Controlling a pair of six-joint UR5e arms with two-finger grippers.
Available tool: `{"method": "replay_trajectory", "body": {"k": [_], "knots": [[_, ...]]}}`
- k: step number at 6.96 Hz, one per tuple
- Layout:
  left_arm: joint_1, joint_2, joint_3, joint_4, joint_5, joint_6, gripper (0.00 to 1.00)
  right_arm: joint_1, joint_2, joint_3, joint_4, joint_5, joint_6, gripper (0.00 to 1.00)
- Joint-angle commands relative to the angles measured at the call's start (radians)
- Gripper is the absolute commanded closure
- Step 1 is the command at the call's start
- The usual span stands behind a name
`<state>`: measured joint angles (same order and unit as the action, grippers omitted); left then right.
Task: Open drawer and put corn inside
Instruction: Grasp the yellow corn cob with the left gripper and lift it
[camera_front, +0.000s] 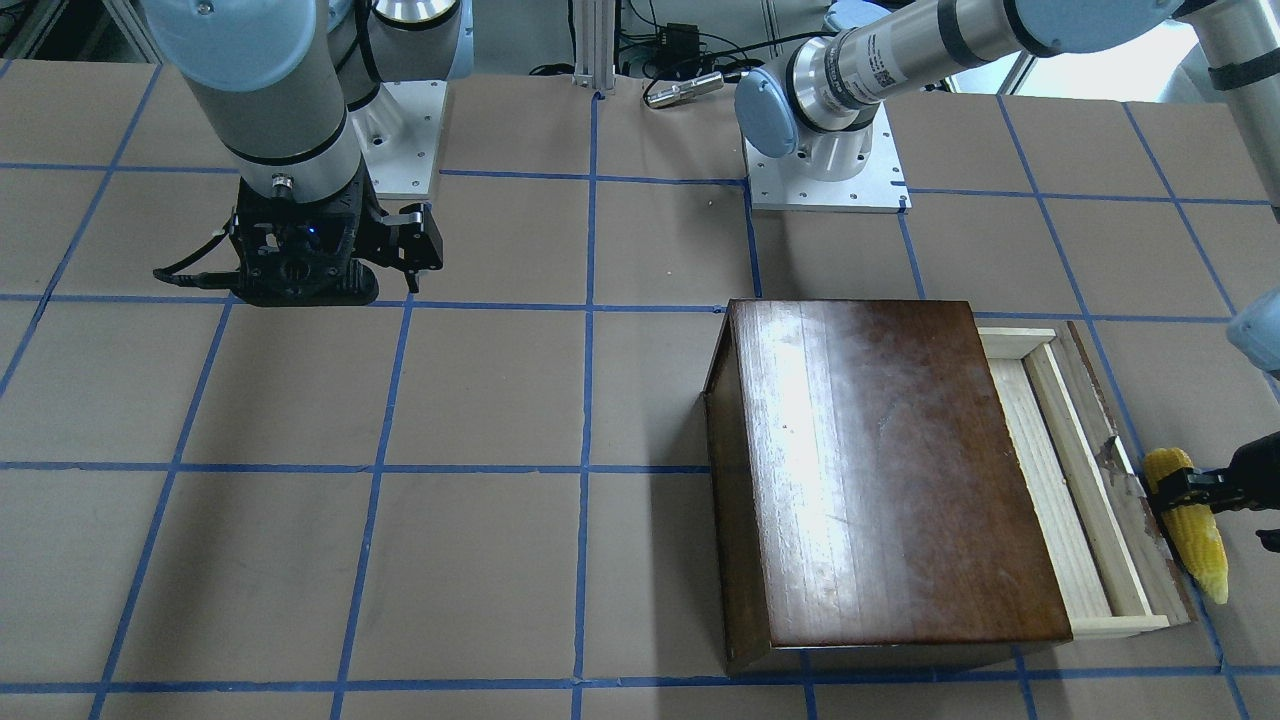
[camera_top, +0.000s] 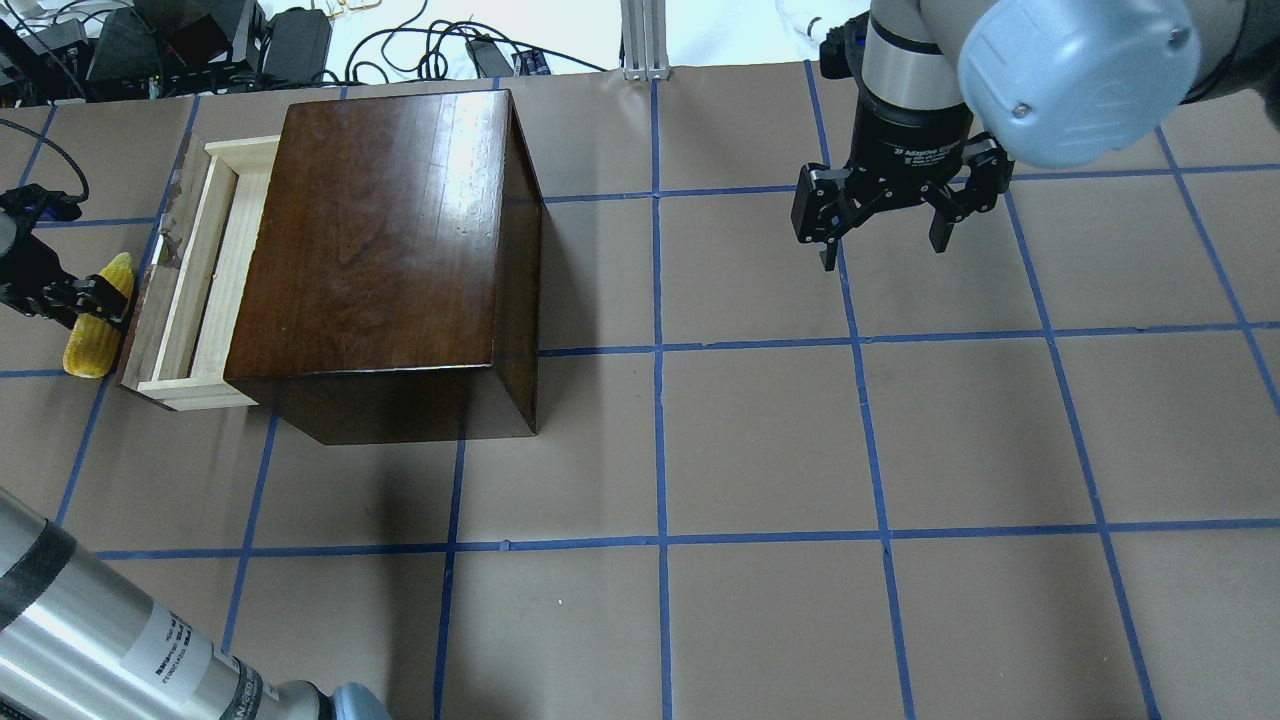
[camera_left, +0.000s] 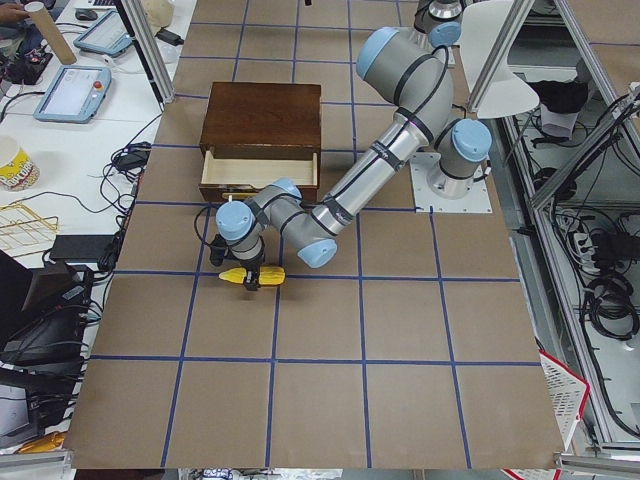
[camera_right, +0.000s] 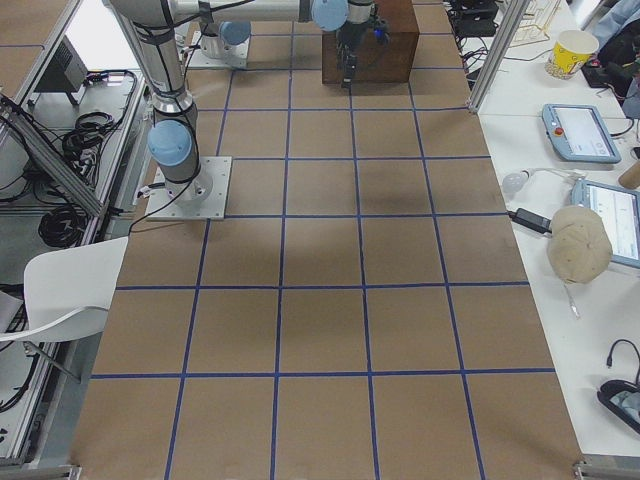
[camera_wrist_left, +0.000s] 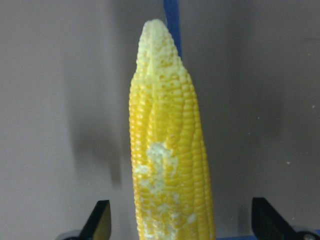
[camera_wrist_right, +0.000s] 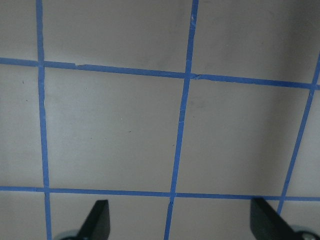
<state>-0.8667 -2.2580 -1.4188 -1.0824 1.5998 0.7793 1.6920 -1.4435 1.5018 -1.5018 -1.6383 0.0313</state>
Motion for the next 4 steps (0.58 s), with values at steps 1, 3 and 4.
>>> {"method": "replay_trajectory", "body": {"k": [1,3,4], "knots": [[0.000,0.006,0.012,-0.001,-0.001,0.001,1.00,0.000,0.000,0.000,0.000,0.000,-0.001,0.00],[-0.011,0.047,0.064,-0.042,0.005,0.003,1.00,0.000,0.000,0.000,0.000,0.000,0.001,0.00],[-0.020,0.073,0.104,-0.104,0.003,0.002,1.00,0.000,0.000,0.000,0.000,0.000,-0.001,0.00]]}}
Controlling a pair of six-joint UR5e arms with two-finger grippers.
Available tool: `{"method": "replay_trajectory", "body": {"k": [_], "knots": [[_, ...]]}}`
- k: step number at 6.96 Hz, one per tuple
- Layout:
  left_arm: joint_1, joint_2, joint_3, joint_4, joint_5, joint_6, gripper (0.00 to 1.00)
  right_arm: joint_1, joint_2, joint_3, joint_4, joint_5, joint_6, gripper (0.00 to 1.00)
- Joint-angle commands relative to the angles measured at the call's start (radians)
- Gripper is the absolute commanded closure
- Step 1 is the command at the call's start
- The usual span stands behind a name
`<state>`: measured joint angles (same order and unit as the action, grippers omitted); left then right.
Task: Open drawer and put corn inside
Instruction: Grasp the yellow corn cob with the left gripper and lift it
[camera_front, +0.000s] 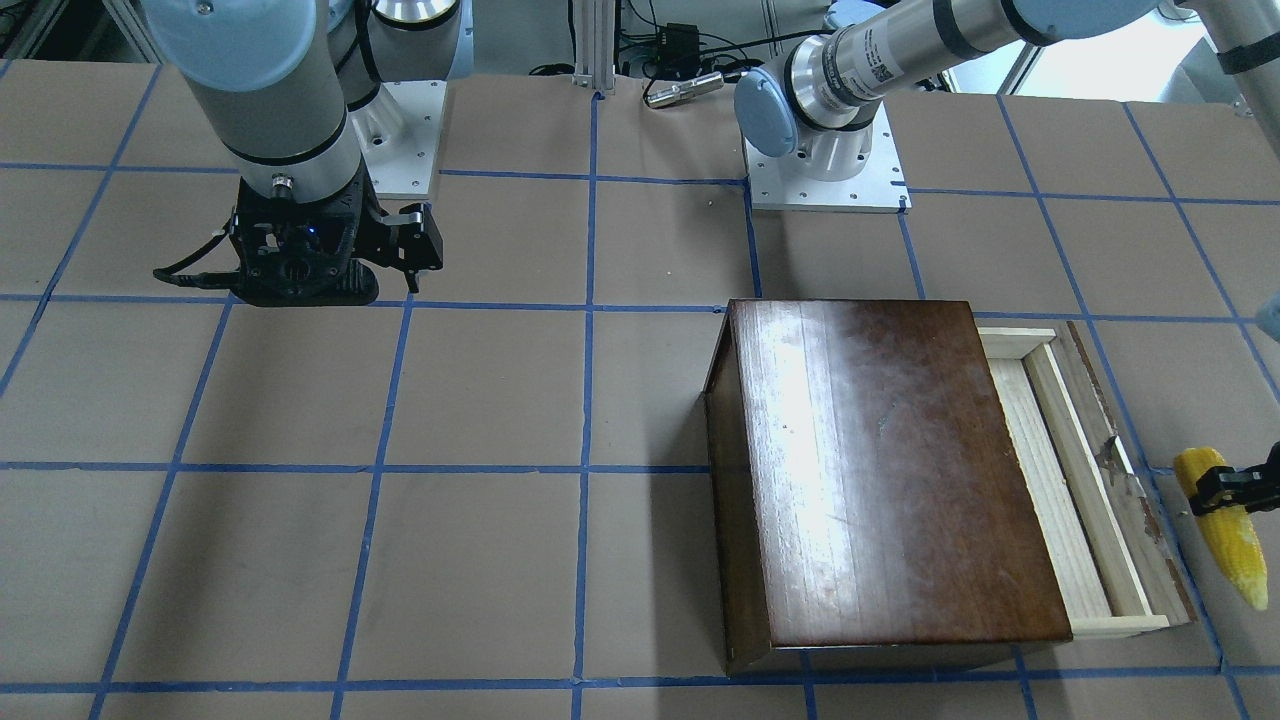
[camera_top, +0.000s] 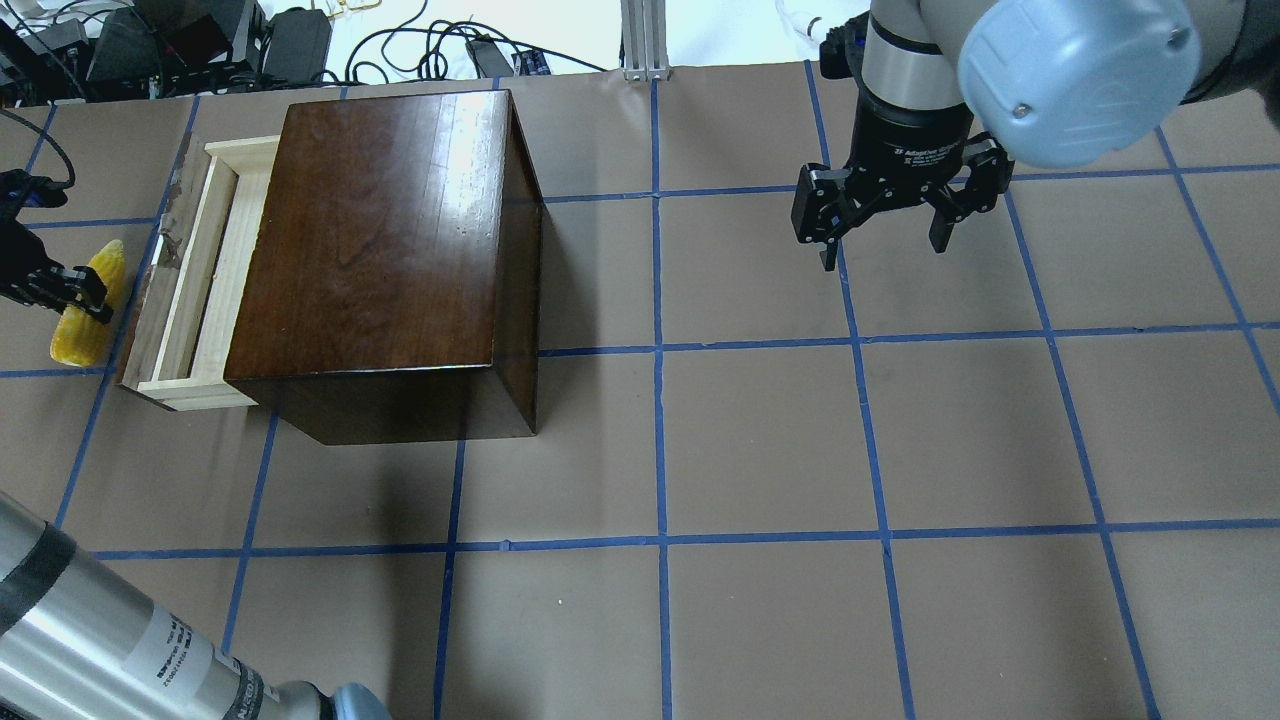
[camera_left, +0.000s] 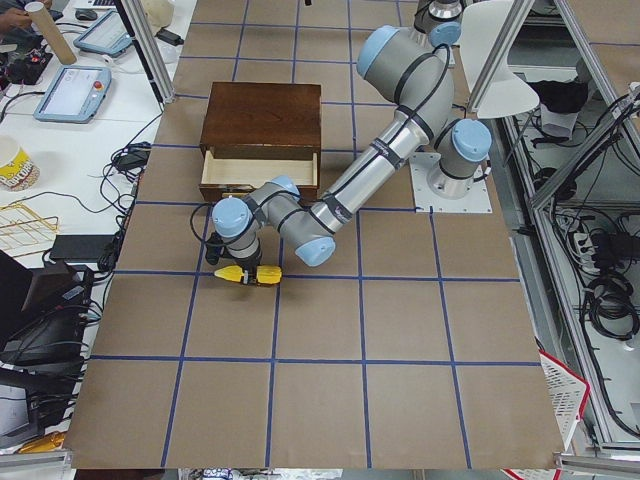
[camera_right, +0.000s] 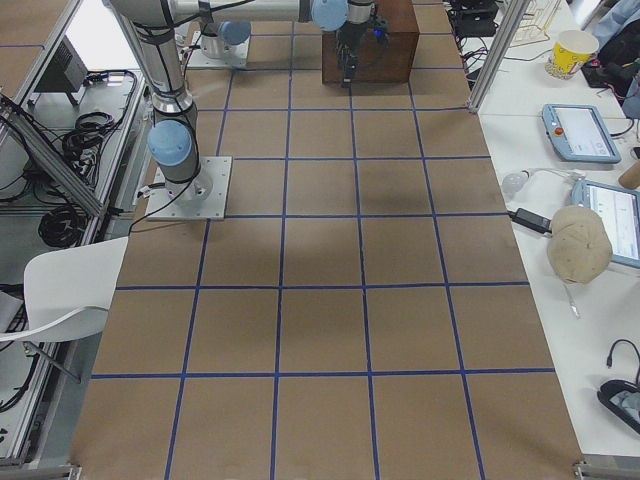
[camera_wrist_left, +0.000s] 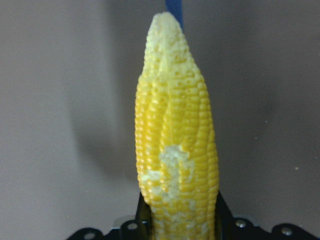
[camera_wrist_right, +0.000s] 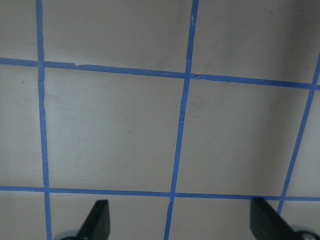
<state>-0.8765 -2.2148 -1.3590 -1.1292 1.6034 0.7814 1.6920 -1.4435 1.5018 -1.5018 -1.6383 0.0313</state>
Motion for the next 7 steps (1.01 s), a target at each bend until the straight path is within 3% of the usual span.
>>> {"method": "replay_trajectory", "body": {"k": [1,3,7], "knots": [[-0.022,0.067,0.079,-0.137,-0.005,-0.002,1.00,0.000,0.000,0.000,0.000,0.000,-0.001,0.00],[-0.094,0.165,0.119,-0.291,-0.008,-0.061,1.00,0.000,0.000,0.000,0.000,0.000,-0.001,0.00],[-0.248,0.280,0.109,-0.452,-0.084,-0.301,1.00,0.000,0.000,0.000,0.000,0.000,0.001,0.00]]}}
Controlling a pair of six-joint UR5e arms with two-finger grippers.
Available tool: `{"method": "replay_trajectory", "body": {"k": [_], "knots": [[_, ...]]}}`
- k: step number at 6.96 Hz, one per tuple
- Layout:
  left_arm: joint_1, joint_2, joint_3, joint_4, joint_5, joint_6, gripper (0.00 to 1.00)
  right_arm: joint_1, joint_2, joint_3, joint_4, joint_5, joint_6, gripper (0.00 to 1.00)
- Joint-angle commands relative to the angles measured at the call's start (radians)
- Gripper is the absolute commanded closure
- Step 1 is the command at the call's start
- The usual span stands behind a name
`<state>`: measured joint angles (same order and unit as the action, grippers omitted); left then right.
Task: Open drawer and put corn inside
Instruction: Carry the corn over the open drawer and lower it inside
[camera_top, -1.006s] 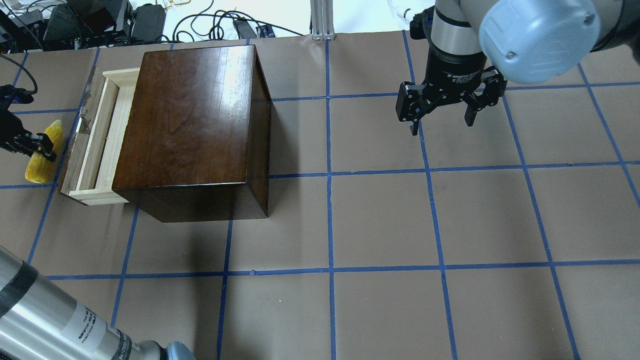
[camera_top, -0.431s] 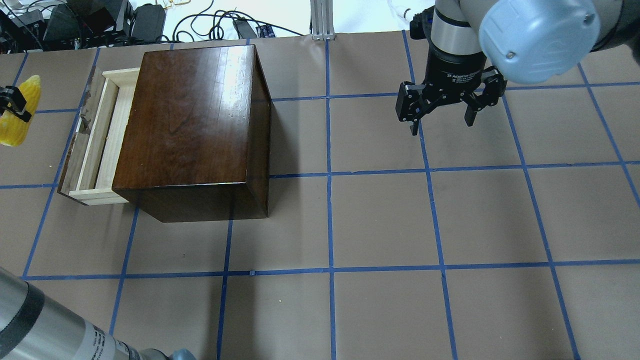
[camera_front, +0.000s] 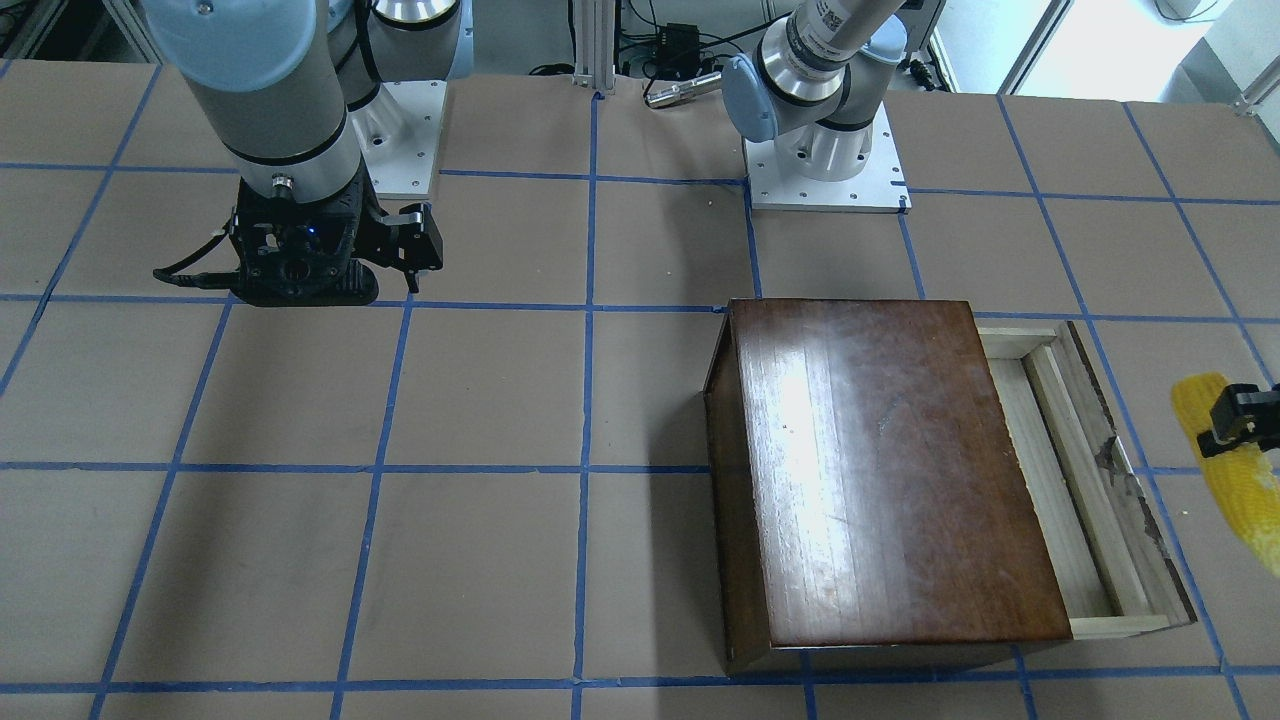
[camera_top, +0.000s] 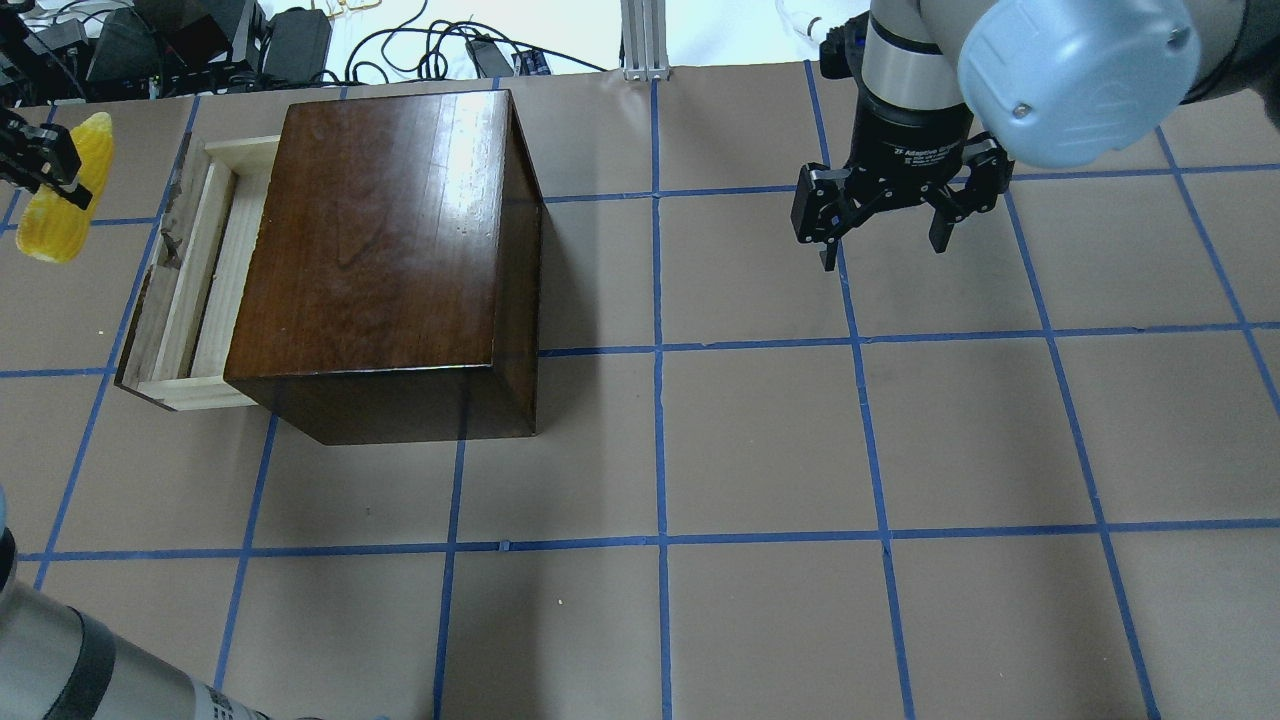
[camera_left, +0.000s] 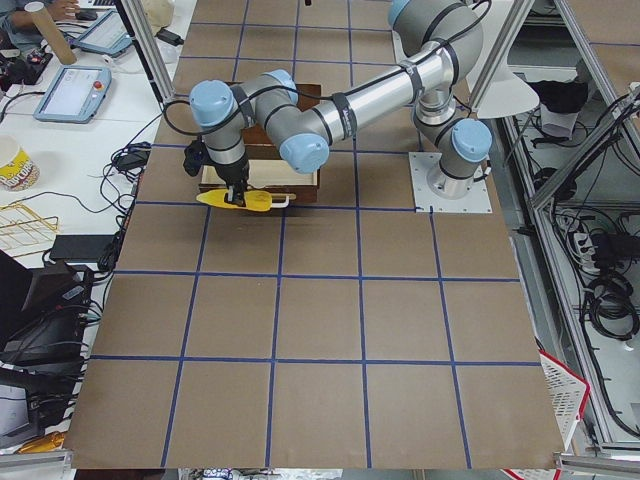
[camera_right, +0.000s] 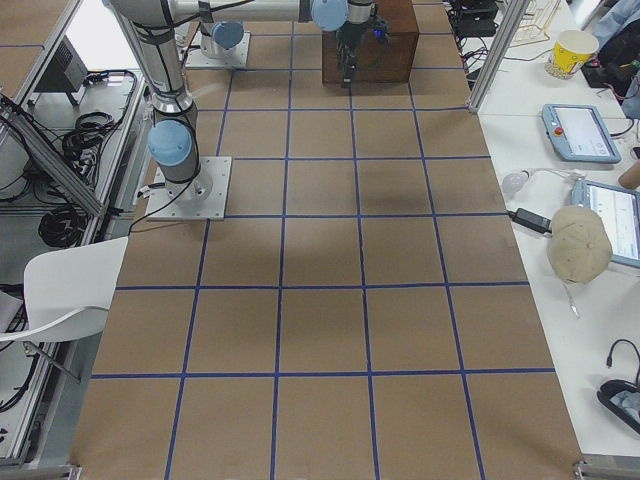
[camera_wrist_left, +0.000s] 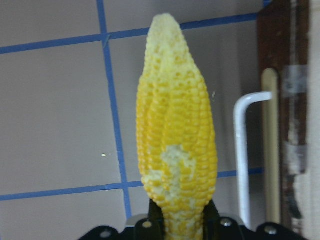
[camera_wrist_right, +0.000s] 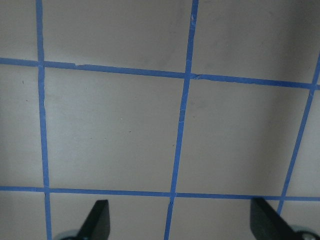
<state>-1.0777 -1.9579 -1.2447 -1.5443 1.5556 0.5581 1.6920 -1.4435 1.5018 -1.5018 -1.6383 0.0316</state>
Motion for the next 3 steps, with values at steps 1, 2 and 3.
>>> {"method": "replay_trajectory", "body": {"k": [1,2,3], "knots": [[-0.085,0.013,-0.009,-0.040,-0.045,-0.133,1.00,0.000,0.000,0.000,0.000,0.000,0.001,0.00],[-0.106,-0.004,-0.012,-0.040,-0.048,-0.148,1.00,0.000,0.000,0.000,0.000,0.000,0.001,0.00],[-0.105,-0.012,-0.033,-0.034,-0.049,-0.150,1.00,0.000,0.000,0.000,0.000,0.000,0.001,0.00]]}}
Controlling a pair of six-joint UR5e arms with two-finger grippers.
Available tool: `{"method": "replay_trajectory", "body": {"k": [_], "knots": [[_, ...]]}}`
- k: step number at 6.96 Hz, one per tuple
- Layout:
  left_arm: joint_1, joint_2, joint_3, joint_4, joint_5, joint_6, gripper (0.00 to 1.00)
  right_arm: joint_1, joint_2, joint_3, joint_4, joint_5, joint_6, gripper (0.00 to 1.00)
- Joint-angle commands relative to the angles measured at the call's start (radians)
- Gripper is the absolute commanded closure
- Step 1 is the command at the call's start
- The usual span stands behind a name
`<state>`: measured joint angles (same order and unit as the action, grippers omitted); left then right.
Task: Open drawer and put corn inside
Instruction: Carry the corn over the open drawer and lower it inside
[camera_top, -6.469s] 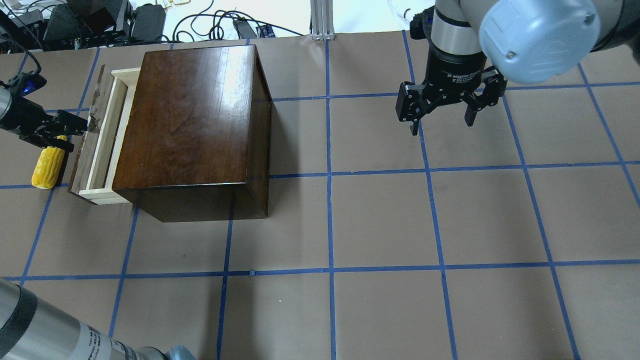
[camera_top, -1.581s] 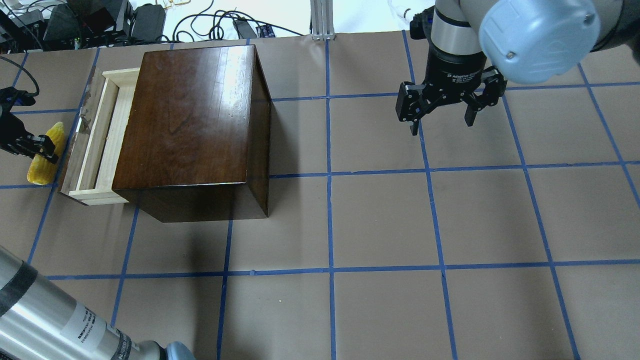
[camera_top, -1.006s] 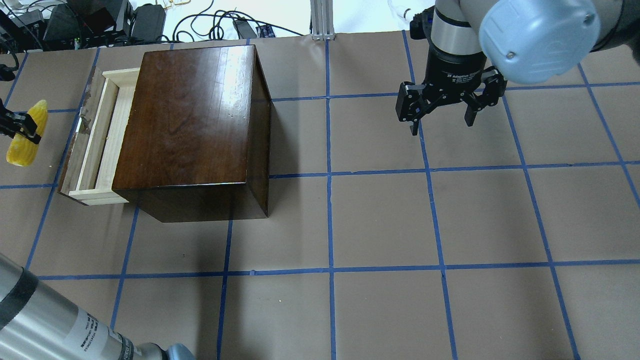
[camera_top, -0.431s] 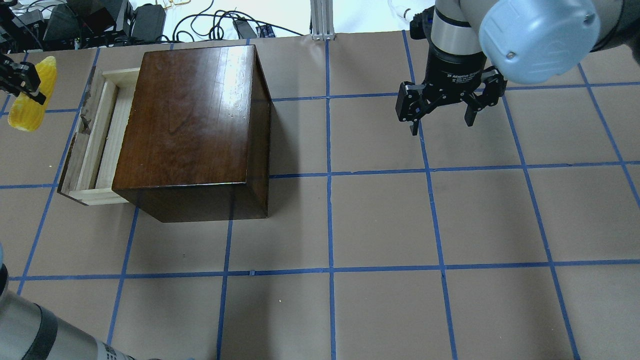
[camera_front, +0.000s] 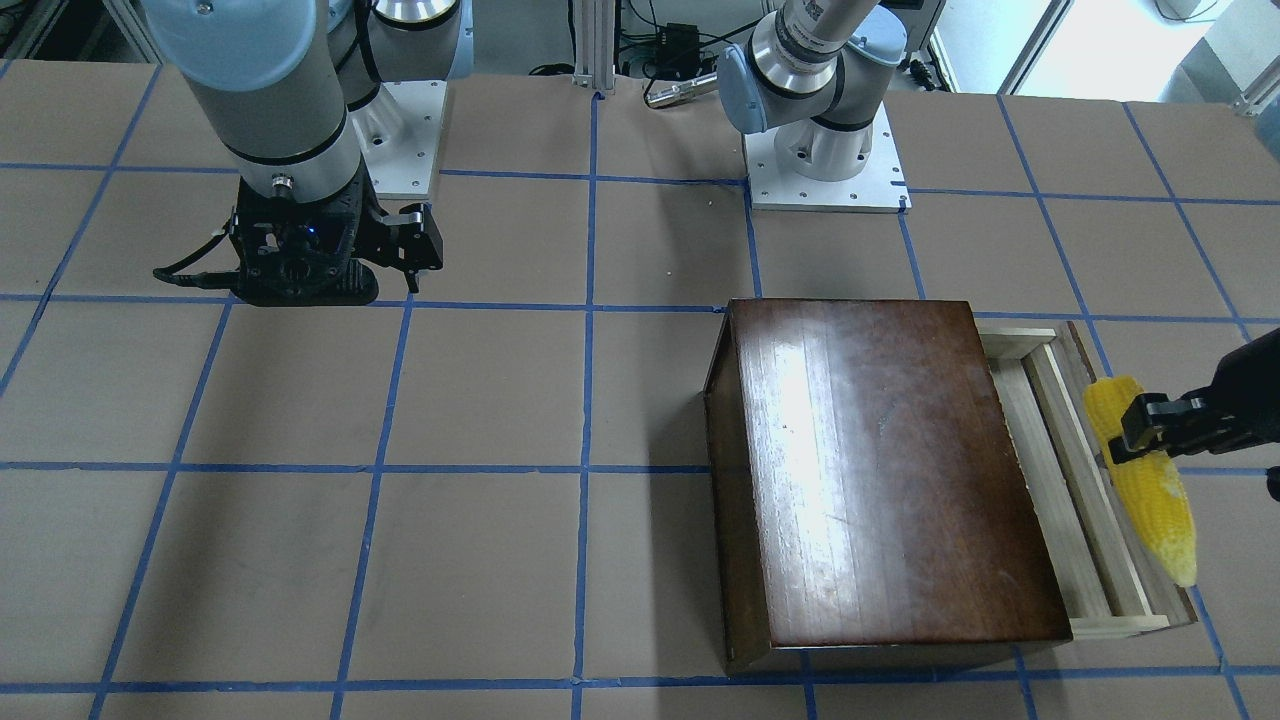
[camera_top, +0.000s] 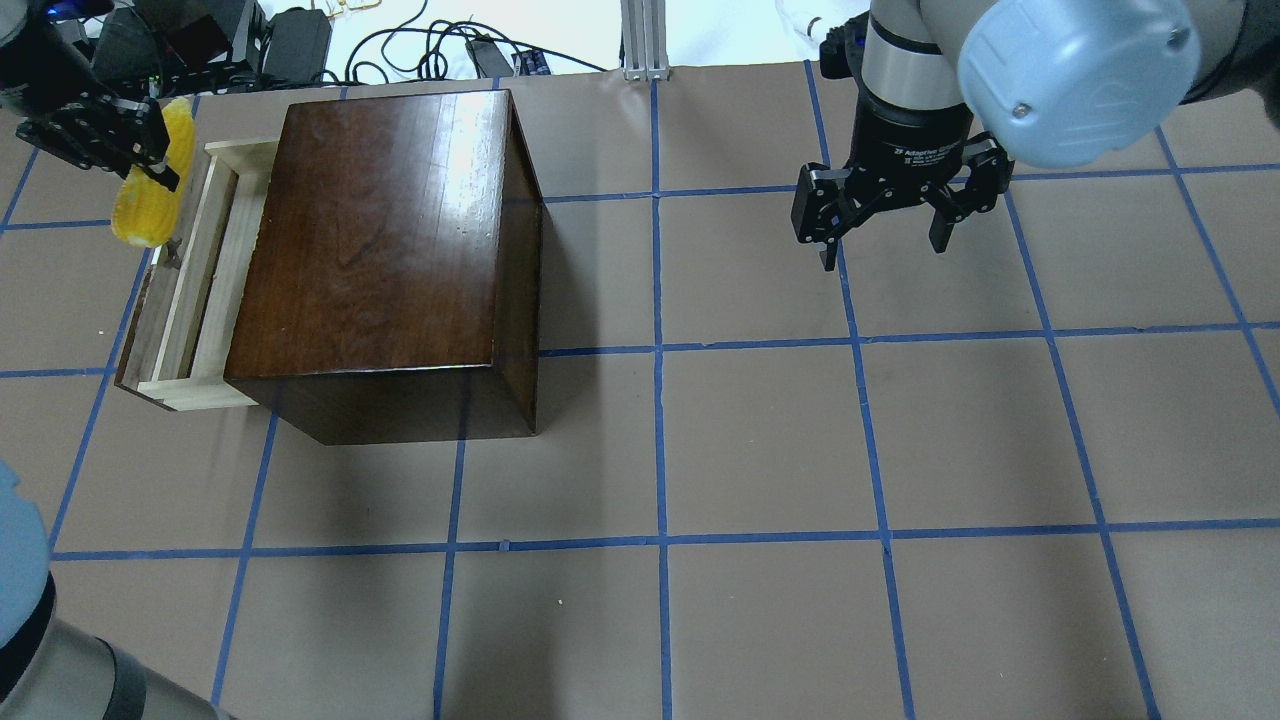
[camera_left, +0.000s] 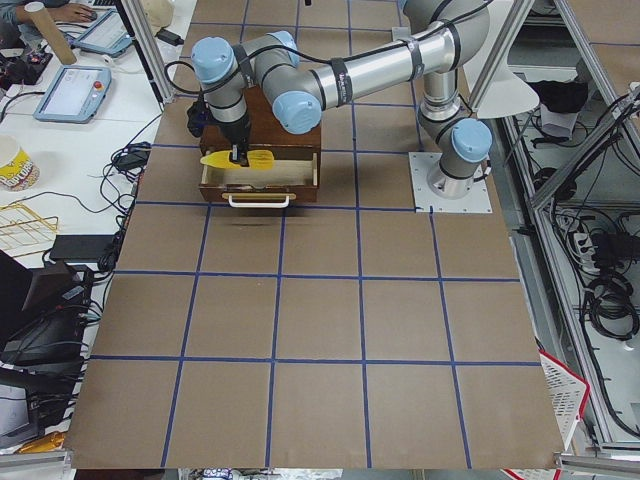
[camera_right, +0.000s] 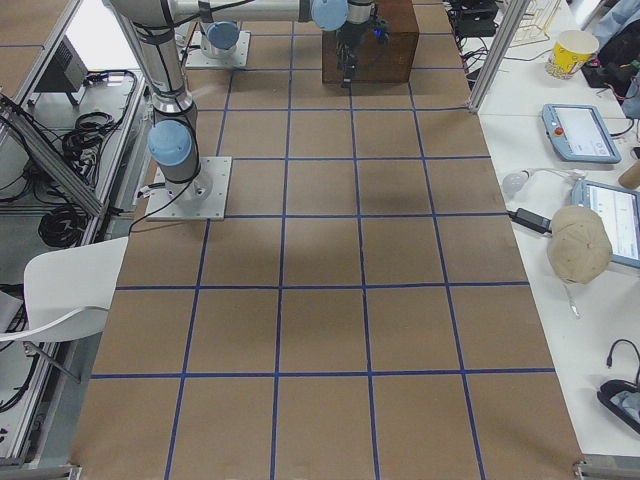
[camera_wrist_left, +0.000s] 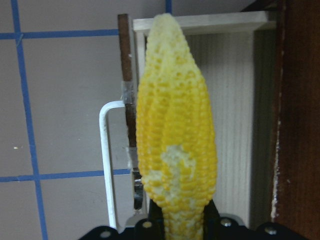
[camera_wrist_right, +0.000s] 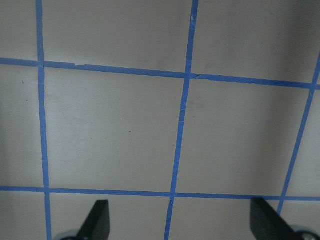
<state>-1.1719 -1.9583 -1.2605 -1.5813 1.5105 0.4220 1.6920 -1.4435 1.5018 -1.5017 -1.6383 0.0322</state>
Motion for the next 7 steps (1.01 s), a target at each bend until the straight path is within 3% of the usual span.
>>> {"method": "replay_trajectory", "body": {"k": [1,5,6,7], "knots": [[-0.011,-0.013,-0.063,0.012,0.000,-0.005,1.00,0.000,0.000,0.000,0.000,0.000,0.000,0.00],[0.000,-0.047,-0.123,0.052,0.000,0.006,1.00,0.000,0.000,0.000,0.000,0.000,-0.001,0.00],[0.000,-0.053,-0.123,0.053,0.000,0.004,0.87,0.000,0.000,0.000,0.000,0.000,-0.001,0.00],[0.000,-0.060,-0.126,0.058,0.000,0.004,0.63,0.000,0.000,0.000,0.000,0.000,0.000,0.00]]}}
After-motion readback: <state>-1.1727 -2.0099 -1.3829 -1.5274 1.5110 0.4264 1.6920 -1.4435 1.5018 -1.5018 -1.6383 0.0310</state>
